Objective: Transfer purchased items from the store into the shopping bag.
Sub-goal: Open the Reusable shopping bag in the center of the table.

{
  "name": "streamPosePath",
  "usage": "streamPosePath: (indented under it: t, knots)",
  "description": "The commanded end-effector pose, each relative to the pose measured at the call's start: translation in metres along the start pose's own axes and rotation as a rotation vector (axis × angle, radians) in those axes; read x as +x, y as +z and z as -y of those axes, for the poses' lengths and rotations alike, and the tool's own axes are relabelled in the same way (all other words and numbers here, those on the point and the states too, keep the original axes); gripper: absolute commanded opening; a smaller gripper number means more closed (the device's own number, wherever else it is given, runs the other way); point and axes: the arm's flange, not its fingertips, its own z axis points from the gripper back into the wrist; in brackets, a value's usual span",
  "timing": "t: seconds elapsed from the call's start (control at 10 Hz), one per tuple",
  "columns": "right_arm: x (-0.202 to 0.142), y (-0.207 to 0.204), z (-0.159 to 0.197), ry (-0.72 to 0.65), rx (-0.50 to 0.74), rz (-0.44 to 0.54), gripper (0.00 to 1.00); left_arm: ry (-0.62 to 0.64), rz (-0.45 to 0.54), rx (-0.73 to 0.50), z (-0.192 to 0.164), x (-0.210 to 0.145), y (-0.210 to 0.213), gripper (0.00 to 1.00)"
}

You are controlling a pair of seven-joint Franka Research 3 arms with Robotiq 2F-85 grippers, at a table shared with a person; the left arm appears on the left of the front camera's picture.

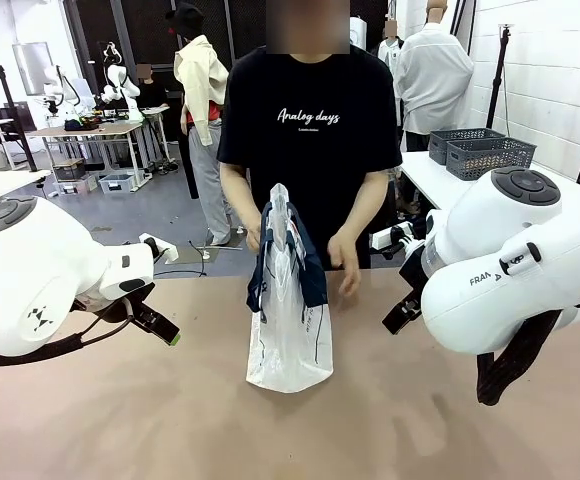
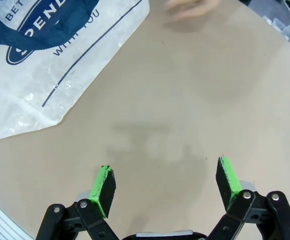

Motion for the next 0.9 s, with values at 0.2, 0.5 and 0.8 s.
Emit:
streamPosePath:
  t: [0.2,0.5,0.8]
  knots:
    - [0.005,0.010,-0.008,0.032,0.095,-0.015,1.00,-0.025,0.007,-0.088,0.004,0.004,0.009,1.00]
    - [0.034,0.029,-0.002,0.030,0.216,-0.076,1.00,-0.013,0.005,-0.286,0.006,0.027,0.039,1.00]
    - [0.087,0.060,0.008,0.012,0.148,-0.094,1.00,0.095,-0.013,-0.297,-0.003,0.076,0.075,1.00]
